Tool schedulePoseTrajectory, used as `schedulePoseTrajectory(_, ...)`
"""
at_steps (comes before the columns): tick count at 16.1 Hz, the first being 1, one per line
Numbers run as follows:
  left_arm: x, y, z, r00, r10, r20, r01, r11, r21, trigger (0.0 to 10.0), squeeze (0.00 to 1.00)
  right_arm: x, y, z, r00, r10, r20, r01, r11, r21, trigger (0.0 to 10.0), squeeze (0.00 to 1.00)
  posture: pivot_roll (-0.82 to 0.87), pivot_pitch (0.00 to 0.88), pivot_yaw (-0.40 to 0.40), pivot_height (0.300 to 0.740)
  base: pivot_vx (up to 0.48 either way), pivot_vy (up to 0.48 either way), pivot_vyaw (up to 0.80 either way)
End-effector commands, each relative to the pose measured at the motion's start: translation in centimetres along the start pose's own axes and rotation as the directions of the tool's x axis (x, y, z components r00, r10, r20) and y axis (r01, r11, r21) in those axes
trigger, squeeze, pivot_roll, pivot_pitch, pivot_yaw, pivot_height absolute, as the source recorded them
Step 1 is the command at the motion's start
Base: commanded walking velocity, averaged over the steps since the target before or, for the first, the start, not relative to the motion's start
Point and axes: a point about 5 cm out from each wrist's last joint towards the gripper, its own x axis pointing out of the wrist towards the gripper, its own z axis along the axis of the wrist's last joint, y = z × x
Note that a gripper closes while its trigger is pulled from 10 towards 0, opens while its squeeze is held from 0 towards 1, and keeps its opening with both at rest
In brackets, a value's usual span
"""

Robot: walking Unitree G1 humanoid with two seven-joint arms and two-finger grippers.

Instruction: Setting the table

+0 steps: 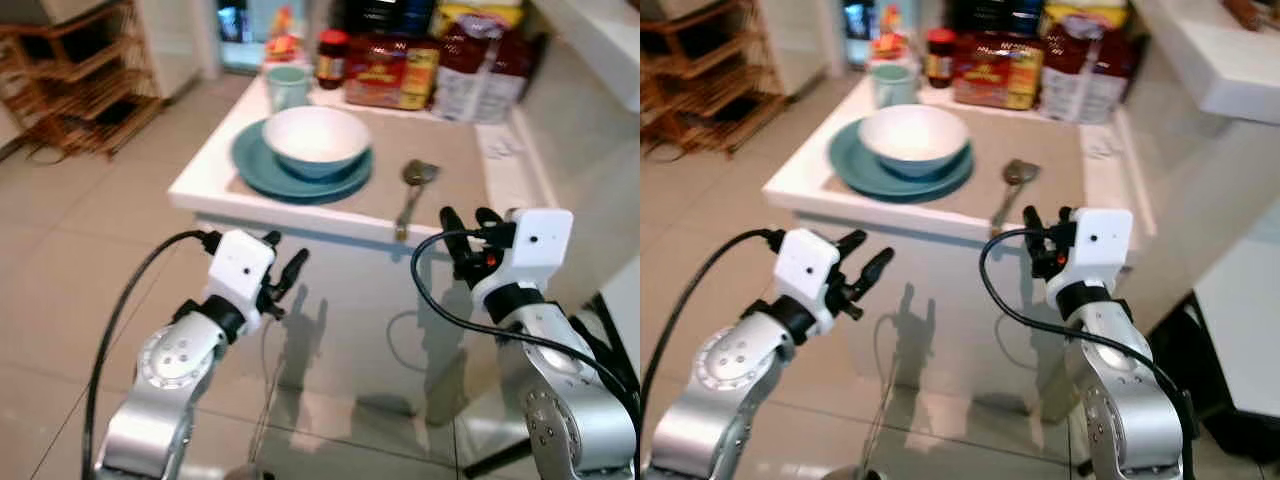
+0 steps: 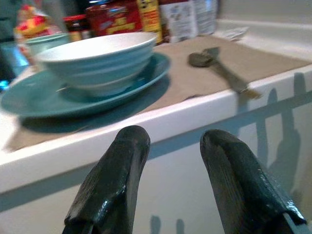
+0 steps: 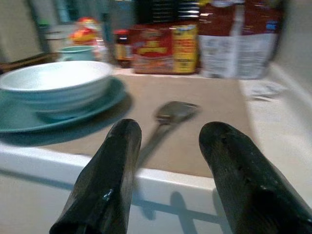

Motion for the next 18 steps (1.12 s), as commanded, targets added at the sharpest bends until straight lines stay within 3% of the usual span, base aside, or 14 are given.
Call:
schedulePoseTrajectory(1,0.1,-0.2,0.9,0.999,-0.021,0.025,0.020,1.000,0.012,10.0,0.00,0.0,-0.4,-0.1,1.000,-0.024,-0.003,0.024,0.999,0.024,10.0,0.00,0.02,0.019,0.000,0.740,0.292,0.000,0.00)
schedulePoseTrajectory(4,0.2,0.1,1.1,1.000,-0.012,0.021,0.011,1.000,0.011,10.0,0.00,0.1,-0.5,-0.3,1.000,-0.017,-0.016,0.017,1.000,0.023,10.0,0.00,0.02,0.028,-0.001,0.740,0.298,0.000,-0.55)
schedulePoseTrajectory(12,-0.6,0.3,1.2,1.000,0.022,0.008,-0.022,1.000,0.014,10.0,0.00,0.6,0.3,-0.1,0.998,0.070,-0.012,-0.069,0.996,0.050,10.0,0.00,0.06,0.036,-0.038,0.740,0.307,0.000,0.00)
schedulePoseTrajectory(15,-0.8,0.4,1.5,0.999,0.045,0.018,-0.045,0.998,0.037,10.0,0.00,0.7,0.4,-0.1,0.996,0.083,-0.006,-0.083,0.995,0.057,10.0,0.00,0.06,0.035,-0.044,0.740,0.000,0.000,0.00)
schedulePoseTrajectory(18,0.4,1.0,3.0,0.995,0.074,0.064,-0.076,0.997,0.034,10.0,0.00,0.9,0.5,0.4,0.997,0.076,0.021,-0.078,0.993,0.089,10.0,0.00,0.06,0.034,-0.040,0.740,0.000,0.320,-0.42)
